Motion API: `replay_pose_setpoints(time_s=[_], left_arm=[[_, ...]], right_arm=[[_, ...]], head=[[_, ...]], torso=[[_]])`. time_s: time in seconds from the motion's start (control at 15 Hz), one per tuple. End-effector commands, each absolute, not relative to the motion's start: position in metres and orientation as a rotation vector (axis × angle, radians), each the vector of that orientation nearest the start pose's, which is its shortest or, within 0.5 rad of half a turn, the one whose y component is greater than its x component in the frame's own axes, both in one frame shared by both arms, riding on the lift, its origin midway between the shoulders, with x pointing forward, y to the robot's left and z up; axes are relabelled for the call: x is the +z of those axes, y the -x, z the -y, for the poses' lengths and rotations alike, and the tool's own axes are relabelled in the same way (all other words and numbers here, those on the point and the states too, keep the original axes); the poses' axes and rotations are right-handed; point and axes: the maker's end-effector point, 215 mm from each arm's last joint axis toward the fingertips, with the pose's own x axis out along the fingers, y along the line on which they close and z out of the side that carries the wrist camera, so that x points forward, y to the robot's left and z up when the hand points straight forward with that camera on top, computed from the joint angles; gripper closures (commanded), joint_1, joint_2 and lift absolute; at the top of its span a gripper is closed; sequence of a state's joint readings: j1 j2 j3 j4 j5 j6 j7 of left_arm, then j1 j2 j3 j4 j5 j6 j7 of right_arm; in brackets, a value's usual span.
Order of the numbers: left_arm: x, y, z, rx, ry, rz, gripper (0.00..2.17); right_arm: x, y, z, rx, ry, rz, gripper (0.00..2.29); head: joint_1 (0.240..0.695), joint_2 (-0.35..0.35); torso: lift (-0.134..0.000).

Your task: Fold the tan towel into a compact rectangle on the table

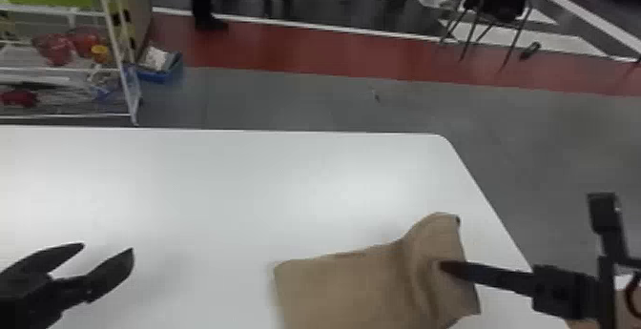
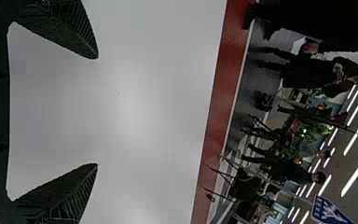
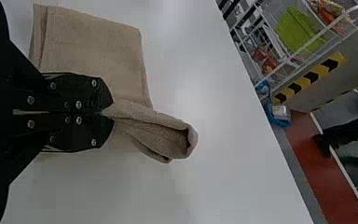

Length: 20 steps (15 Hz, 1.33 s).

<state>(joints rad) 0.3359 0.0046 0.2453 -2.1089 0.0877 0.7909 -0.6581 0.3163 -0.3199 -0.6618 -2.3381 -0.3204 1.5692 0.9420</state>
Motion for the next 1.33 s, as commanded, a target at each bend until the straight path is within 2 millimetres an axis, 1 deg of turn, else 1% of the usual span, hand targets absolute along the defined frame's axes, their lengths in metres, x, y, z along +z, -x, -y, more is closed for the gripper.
replay_pose_setpoints(time_s=[0.0, 0.13, 0.2, 0.27, 0.33, 0.47, 0.53, 0.6, 0.73, 0.87, 0.93, 1.0, 1.07, 1.2, 1.27], left_arm=[[-0.425, -0.426, -0.213, -0.43, 0.255, -0.529, 0.05], [-0.426, -0.424, -0.217, -0.423, 0.257, -0.531, 0.05], [-0.426, -0.424, -0.219, -0.421, 0.258, -0.53, 0.05], [-0.426, -0.424, -0.223, -0.414, 0.261, -0.529, 0.05], [-0.427, -0.423, -0.225, -0.414, 0.266, -0.53, 0.05], [-0.427, -0.424, -0.227, -0.411, 0.266, -0.528, 0.05], [-0.427, -0.424, -0.227, -0.41, 0.268, -0.527, 0.05], [-0.428, -0.424, -0.228, -0.41, 0.268, -0.526, 0.05], [-0.428, -0.426, -0.227, -0.411, 0.269, -0.525, 0.05], [-0.428, -0.426, -0.228, -0.411, 0.269, -0.523, 0.05], [-0.429, -0.426, -0.229, -0.409, 0.269, -0.524, 0.05], [-0.429, -0.426, -0.23, -0.41, 0.271, -0.521, 0.05], [-0.429, -0.425, -0.231, -0.408, 0.272, -0.524, 0.05], [-0.429, -0.426, -0.231, -0.408, 0.272, -0.522, 0.05], [-0.429, -0.426, -0.231, -0.408, 0.272, -0.522, 0.05]], right_arm=[[-0.353, -0.342, 0.3, 0.505, -0.422, -0.837, 1.33], [-0.349, -0.341, 0.267, 0.567, -0.389, -0.835, 1.33], [-0.35, -0.338, 0.257, 0.591, -0.378, -0.845, 1.33], [-0.353, -0.332, 0.243, 0.617, -0.36, -0.859, 1.33], [-0.356, -0.325, 0.232, 0.638, -0.346, -0.875, 1.33], [-0.36, -0.316, 0.217, 0.67, -0.331, -0.895, 1.33], [-0.364, -0.311, 0.211, 0.683, -0.314, -0.911, 1.33], [-0.372, -0.305, 0.202, 0.698, -0.301, -0.935, 1.33], [-0.392, -0.296, 0.188, 0.706, -0.248, -0.992, 1.33], [-0.407, -0.29, 0.177, 0.713, -0.226, -1.032, 1.33], [-0.414, -0.289, 0.172, 0.717, -0.214, -1.048, 1.27], [-0.418, -0.29, 0.169, 0.715, -0.207, -1.056, 1.05], [-0.423, -0.291, 0.166, 0.711, -0.206, -1.065, 1.04], [-0.425, -0.296, 0.162, 0.711, -0.215, -1.064, 1.04], [-0.424, -0.296, 0.159, 0.72, -0.223, -1.061, 0.86]], head=[[0.695, -0.203], [0.695, -0.158], [0.695, -0.138], [0.695, -0.092], [0.695, -0.07], [0.695, -0.033], [0.695, -0.003], [0.695, 0.008], [0.695, 0.028], [0.695, 0.058], [0.695, 0.067], [0.695, 0.076], [0.695, 0.084], [0.695, 0.1], [0.695, 0.105]], torso=[[-0.123], [-0.123], [-0.123], [-0.123], [-0.123], [-0.123], [-0.123], [-0.123], [-0.123], [-0.123], [-0.123], [-0.123], [-0.123], [-0.123], [-0.123]])
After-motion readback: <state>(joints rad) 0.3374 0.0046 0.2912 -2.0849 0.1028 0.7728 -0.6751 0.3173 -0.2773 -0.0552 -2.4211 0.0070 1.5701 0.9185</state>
